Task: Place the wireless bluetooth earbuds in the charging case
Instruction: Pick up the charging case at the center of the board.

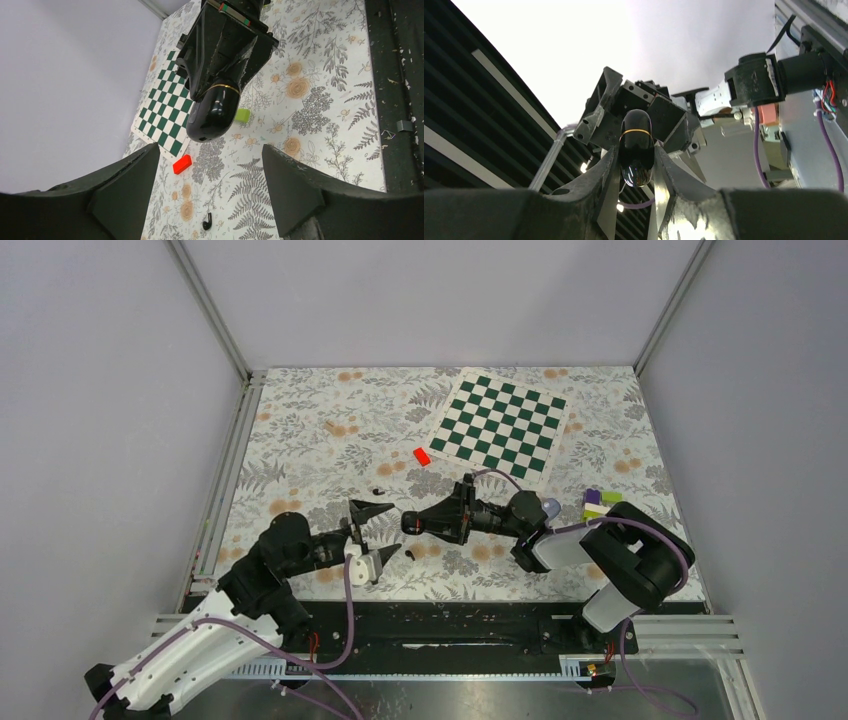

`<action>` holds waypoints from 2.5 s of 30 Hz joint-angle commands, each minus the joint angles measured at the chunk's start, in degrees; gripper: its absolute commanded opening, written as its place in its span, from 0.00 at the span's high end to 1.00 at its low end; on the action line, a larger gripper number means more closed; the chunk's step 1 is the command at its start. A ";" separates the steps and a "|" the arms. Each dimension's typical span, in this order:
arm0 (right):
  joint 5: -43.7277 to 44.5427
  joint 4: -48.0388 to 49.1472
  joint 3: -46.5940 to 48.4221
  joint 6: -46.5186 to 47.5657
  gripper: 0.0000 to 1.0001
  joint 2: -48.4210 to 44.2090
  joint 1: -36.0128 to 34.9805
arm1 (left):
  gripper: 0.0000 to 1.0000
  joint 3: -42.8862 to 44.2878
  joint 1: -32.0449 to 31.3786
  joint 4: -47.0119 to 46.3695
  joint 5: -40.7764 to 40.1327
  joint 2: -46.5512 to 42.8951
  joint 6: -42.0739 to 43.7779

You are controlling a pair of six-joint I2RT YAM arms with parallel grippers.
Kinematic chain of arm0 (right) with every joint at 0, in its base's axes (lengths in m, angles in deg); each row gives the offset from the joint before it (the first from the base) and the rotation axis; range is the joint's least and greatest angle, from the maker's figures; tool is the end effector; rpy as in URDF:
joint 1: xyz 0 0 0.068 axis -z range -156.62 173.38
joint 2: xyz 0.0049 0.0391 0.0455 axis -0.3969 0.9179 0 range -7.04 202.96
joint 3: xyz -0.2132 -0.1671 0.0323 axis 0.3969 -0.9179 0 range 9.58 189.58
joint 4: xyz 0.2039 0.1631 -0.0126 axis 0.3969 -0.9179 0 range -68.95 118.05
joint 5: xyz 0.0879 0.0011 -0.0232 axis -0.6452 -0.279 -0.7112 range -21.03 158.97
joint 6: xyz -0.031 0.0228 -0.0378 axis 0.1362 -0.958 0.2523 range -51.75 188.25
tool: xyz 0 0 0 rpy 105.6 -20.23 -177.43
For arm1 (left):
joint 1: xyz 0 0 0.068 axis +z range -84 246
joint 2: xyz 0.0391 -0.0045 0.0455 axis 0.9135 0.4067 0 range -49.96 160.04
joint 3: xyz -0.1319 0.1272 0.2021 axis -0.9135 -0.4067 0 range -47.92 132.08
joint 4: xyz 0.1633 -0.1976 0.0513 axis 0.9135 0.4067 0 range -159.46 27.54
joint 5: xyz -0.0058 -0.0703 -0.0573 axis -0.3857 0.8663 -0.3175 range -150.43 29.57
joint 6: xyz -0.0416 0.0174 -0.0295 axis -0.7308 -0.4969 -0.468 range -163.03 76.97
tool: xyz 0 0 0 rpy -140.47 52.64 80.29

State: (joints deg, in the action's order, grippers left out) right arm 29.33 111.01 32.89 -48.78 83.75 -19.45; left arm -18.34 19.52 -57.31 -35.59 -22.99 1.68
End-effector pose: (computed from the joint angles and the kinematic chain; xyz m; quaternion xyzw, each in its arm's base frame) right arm 0.1829 0.2007 0.2012 -0.1283 -0.6171 -0.7731 0.0711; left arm 0.0797 -0.1056 0.2868 0.6298 0.4225 -0.1739 0.6282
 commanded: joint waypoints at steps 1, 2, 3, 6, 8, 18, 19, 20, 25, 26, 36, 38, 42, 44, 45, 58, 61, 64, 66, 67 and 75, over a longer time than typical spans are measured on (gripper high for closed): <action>5.55 2.25 -0.24 -12.64 1.00 0.38 -0.48 | 0.23 2.89 -0.22 -0.46 -1.97 1.36 3.99; 5.69 1.91 -0.17 -13.23 1.00 0.35 -0.42 | 0.23 3.00 -0.27 -0.49 -2.05 1.81 4.13; 5.52 1.54 0.03 -13.68 1.00 0.40 -0.50 | 0.23 3.02 -0.28 -0.49 -1.99 2.23 4.46; 4.74 1.04 0.76 -15.80 1.00 1.26 -0.65 | 0.23 3.54 -0.27 0.02 -1.99 3.00 5.07; 2.94 -0.19 1.59 -17.82 1.00 1.82 -0.80 | 0.23 3.68 -0.21 -0.13 -2.20 2.98 5.18; 2.09 1.12 2.91 -20.30 1.00 3.73 -2.02 | 0.26 2.63 -0.25 -3.11 -1.66 3.34 4.69; 2.29 1.18 2.88 -20.34 1.00 3.78 -2.26 | 0.27 2.62 -0.28 -3.09 -1.56 3.36 4.51; 2.36 1.21 2.94 -20.44 1.00 3.90 -2.46 | 0.28 2.58 -0.26 -3.03 -1.50 3.21 4.51; 2.97 1.40 3.19 -20.55 1.00 3.64 -3.11 | 0.31 2.37 -0.23 -2.55 -0.81 2.97 4.35; 2.99 1.39 3.25 -20.52 1.00 3.62 -3.13 | 0.33 2.40 -0.26 -2.55 -0.65 2.88 4.29; 3.68 1.48 3.90 -20.81 1.00 3.48 -3.53 | 0.51 3.22 -0.32 -1.33 1.44 3.88 4.00; 3.62 1.44 4.17 -20.82 1.00 3.49 -3.64 | 0.51 3.17 -0.49 -1.45 1.46 3.98 3.90; 3.81 1.36 4.36 -20.91 1.00 3.50 -3.91 | 0.52 3.34 -0.70 -1.49 1.27 3.94 3.94; 3.99 1.50 4.20 -21.03 1.00 3.58 -3.93 | 0.57 3.44 -0.71 -1.43 1.24 3.89 3.98; 4.07 1.44 4.09 -21.04 1.00 3.53 -4.01 | 0.61 3.54 -0.64 -1.44 1.26 3.91 3.94; 6.30 2.72 4.52 -20.13 0.61 4.30 -4.62 | 1.00 3.79 -0.83 -1.34 2.15 4.23 2.41; 6.03 2.80 3.99 -19.55 0.43 4.62 -4.46 | 1.00 3.97 -0.82 -0.72 1.88 3.84 0.14; 2.78 2.83 3.61 -18.19 0.38 3.19 -2.32 | 1.00 4.71 -0.81 0.99 1.49 3.98 -3.50; 0.58 2.78 2.44 -16.93 0.37 0.90 0.18 | 1.00 5.39 -0.86 2.49 1.35 4.23 -6.53; -0.21 2.77 1.56 -16.39 0.37 -0.59 1.30 | 1.00 5.75 -0.91 2.81 1.20 4.34 -7.85; -7.73 -0.93 -2.38 -6.31 0.30 -10.48 7.63 | 1.00 10.33 -0.89 2.79 -7.71 4.69 -33.62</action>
State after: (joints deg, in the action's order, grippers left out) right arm 27.32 110.31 31.53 -48.81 77.91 -13.28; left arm -13.35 18.80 -52.24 -36.90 -18.71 -14.93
